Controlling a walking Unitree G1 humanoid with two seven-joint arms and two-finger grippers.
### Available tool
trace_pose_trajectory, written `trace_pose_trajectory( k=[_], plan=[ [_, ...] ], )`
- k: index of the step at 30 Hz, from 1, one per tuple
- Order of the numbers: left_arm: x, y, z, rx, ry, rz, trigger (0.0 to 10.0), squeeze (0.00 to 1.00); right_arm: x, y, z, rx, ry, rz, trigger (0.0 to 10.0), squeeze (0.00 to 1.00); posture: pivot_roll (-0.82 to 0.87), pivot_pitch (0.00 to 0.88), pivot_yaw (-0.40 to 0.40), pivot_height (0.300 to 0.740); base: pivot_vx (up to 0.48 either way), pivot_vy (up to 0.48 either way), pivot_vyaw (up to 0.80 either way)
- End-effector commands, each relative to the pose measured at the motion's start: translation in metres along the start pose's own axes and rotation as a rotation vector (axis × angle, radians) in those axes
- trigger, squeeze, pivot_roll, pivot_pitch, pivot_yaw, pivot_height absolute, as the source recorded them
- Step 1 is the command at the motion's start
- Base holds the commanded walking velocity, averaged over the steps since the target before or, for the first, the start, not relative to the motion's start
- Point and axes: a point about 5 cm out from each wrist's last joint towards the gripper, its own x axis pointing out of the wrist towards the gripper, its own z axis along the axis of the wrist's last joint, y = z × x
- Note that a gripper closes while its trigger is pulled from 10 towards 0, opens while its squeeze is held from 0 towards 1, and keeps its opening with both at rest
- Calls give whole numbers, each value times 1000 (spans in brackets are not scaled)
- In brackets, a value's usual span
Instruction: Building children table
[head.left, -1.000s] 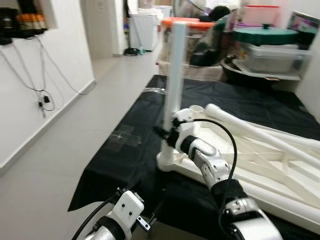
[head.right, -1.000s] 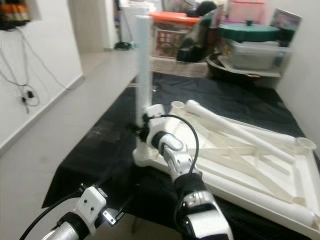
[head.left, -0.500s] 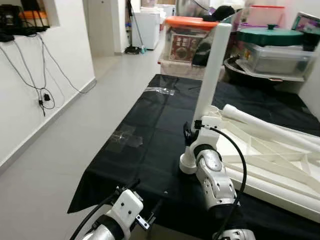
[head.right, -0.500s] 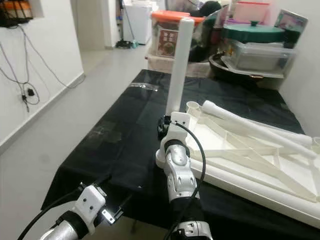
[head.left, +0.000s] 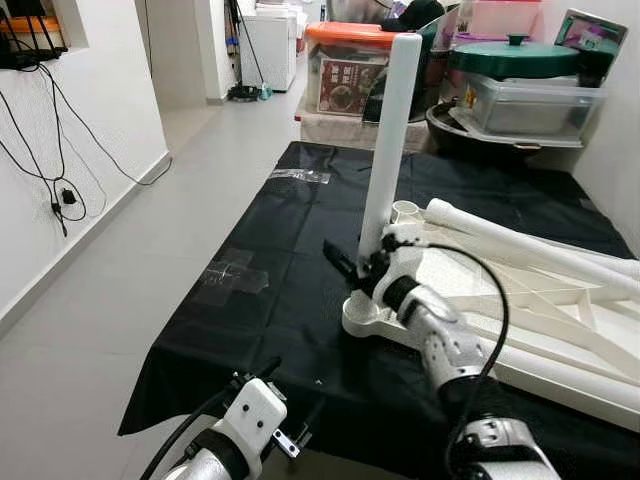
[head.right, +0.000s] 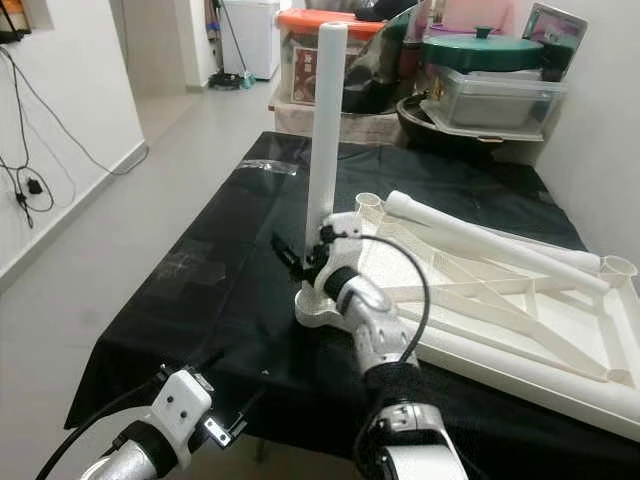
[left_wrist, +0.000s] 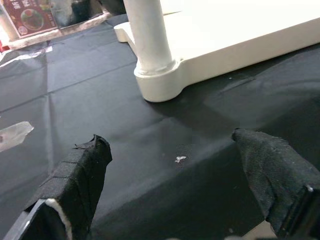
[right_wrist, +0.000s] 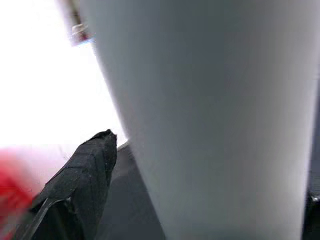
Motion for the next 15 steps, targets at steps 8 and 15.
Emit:
trace_pose_trajectory(
  k=[8, 15],
  plan=[
    [0, 0, 0, 1, 4, 2, 10000, 0, 13, 27, 2, -93, 167, 467, 10000, 0, 116, 0, -71, 740, 0, 0, 0],
    [-2, -3, 1, -2, 4, 2, 10000, 0, 27, 52, -7, -110, 221, 699, 10000, 0, 126, 0, -81, 740, 0, 0, 0]
  ],
)
